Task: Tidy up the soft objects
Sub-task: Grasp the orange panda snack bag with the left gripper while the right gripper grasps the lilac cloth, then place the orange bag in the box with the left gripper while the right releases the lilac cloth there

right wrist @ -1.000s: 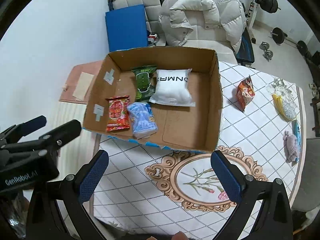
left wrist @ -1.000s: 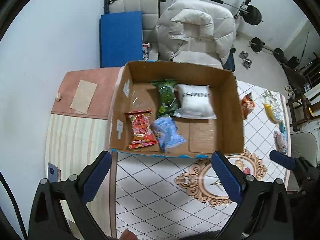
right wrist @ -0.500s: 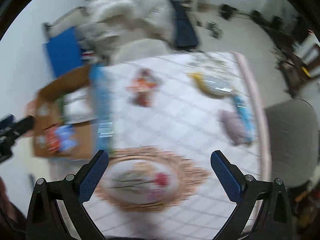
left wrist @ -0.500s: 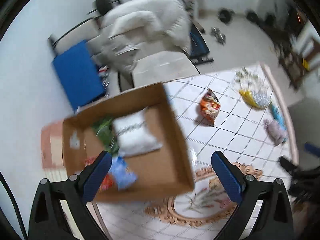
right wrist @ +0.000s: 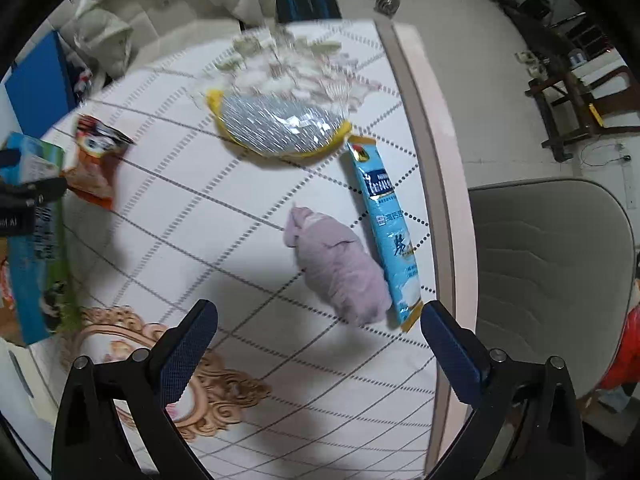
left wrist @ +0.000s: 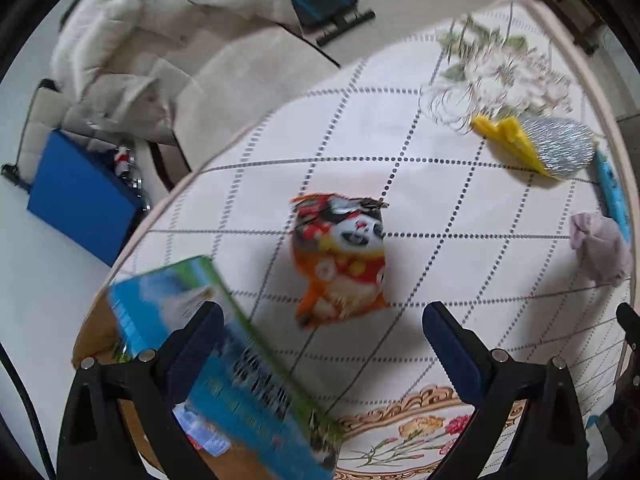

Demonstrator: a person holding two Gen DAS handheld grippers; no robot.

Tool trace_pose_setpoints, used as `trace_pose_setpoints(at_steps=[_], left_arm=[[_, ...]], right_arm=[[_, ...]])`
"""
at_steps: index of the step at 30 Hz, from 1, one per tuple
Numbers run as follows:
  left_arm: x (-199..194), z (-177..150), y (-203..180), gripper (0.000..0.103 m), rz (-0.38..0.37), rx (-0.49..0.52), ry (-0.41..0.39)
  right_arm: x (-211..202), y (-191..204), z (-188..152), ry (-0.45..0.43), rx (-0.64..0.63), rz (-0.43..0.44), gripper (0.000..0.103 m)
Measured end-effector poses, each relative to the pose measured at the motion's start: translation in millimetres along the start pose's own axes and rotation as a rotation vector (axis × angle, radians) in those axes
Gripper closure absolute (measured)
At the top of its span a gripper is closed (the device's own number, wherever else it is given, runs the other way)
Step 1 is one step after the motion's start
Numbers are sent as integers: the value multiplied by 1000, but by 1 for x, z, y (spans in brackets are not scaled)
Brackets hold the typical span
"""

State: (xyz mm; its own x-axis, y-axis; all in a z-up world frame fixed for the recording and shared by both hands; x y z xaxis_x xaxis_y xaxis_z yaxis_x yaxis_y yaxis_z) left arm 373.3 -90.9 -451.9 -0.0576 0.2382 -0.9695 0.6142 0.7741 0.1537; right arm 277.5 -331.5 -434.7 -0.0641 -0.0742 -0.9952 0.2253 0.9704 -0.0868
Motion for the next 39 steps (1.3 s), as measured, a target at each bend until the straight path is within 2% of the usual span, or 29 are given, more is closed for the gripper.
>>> trace_pose_setpoints(at_steps=[6, 10, 12, 15, 17, 18, 20, 24, 30, 36, 39], left_arm=[[35, 16, -11, 1, -55, -7, 64], [43, 22, -15, 1, -67, -2, 73], [47, 25, -17, 1, -73, 4, 77], [51, 30, -19, 3, -90, 1, 82], [54, 32, -17, 24, -94, -18, 82], [55, 32, -15, 50, -84, -25, 83], [54, 32, -14, 52, -95, -38, 71], [40, 26, -11, 53, -107, -78, 2], [-13, 2, -18, 53, -178, -151, -145], [-79, -53, -13, 53, -244, -226, -291], [-103, -92, 8, 53, -263, -273, -334]], right_arm=[[46, -3, 5, 96, -58, -48, 14], [66, 1, 6, 147, -61, -44, 30], [72, 2, 6, 157, -57, -43, 33], [81, 1, 5, 174, -47, -65, 49], [84, 0, 3, 181, -29, -60, 55], [84, 0, 2, 188, -15, -52, 61], [83, 0, 2, 188, -12, -39, 65], [68, 7, -11, 195, 13, 9, 70], [18, 37, -25, 150, 58, 160, 71], [-45, 88, -38, 78, 16, 281, 71], [-86, 133, -54, 38, -33, 345, 71]])
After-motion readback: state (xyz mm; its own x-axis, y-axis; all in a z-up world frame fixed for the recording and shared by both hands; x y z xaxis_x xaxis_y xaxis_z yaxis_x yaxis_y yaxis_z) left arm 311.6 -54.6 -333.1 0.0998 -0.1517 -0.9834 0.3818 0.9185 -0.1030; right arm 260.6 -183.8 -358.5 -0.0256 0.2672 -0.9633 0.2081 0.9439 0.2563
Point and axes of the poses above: each gripper's, at about its wrist camera, not at the fingertips, and x roughly the way its jaws point, y to its left, z to its top, the point moved 10 cm from there along x, roughly the way its jaws point, and after that the axes turned 13 degrees about x, right-handed, at the moved point
